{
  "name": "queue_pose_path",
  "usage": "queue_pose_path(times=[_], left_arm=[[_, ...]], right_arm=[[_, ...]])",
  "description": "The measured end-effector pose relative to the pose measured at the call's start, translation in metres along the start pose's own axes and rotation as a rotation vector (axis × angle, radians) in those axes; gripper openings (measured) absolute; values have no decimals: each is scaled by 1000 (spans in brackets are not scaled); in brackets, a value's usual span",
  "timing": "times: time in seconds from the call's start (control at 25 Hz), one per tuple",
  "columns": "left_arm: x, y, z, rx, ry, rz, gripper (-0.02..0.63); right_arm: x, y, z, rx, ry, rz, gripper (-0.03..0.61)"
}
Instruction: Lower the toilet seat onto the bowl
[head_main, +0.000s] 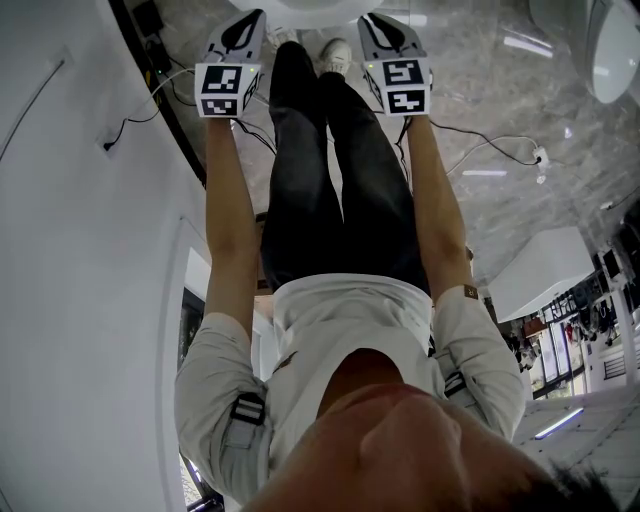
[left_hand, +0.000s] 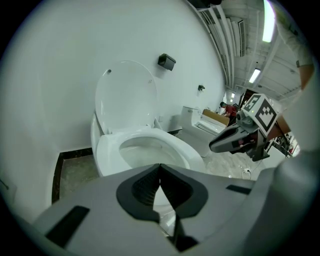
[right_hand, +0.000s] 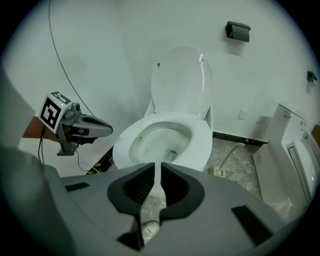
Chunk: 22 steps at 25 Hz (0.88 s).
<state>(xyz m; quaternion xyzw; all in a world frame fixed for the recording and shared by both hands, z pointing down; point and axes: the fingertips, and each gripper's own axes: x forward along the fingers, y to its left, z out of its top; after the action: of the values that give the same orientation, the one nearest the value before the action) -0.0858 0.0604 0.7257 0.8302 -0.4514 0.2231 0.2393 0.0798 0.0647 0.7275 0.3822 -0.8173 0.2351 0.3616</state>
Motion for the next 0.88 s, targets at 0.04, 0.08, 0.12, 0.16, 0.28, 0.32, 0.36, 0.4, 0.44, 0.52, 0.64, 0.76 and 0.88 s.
queue_pose_path(times=[0.04, 0.08, 0.12, 0.16, 0.28, 0.32, 0.36, 0.4, 0.44, 0.52, 0.64, 0.76, 0.88], left_arm=[[-2, -1, 5, 3, -9, 1, 22], [-4, -2, 10, 6, -19, 2, 22], [-6, -3, 15, 8, -28, 3, 21], [-9, -4, 20, 8, -38, 5, 21], [-15, -6, 39, 9, -68, 10, 21], [-17, -7, 46, 11, -76, 11, 21], [-19, -9, 52, 13, -83, 11, 21], [-22, -12, 59, 13, -91, 11, 21], [-26, -13, 67, 12, -99, 13, 21], [-35, -17, 83, 14, -120, 17, 21], [-48, -25, 113, 19, -152, 26, 21], [-64, -35, 147, 35, -188, 32, 21], [-85, -46, 187, 41, -248, 37, 21]], right_arm=[[-2, 0, 4, -4, -10, -3, 52], [-4, 0, 8, -7, -20, -5, 49], [-6, 0, 12, -10, -30, -7, 46], [-9, 0, 17, -13, -40, -8, 43], [-17, -1, 34, -16, -71, -12, 37], [-22, -2, 40, -15, -81, -12, 35], [-27, -3, 46, -14, -90, -11, 34], [-33, -3, 52, -17, -99, -11, 32], [-38, -2, 59, -22, -108, -10, 31], [-50, -2, 73, -36, -130, -10, 28], [-70, -6, 98, -53, -171, -18, 25], [-93, -9, 126, -60, -215, -22, 23], [-119, -7, 155, -71, -264, -21, 21]])
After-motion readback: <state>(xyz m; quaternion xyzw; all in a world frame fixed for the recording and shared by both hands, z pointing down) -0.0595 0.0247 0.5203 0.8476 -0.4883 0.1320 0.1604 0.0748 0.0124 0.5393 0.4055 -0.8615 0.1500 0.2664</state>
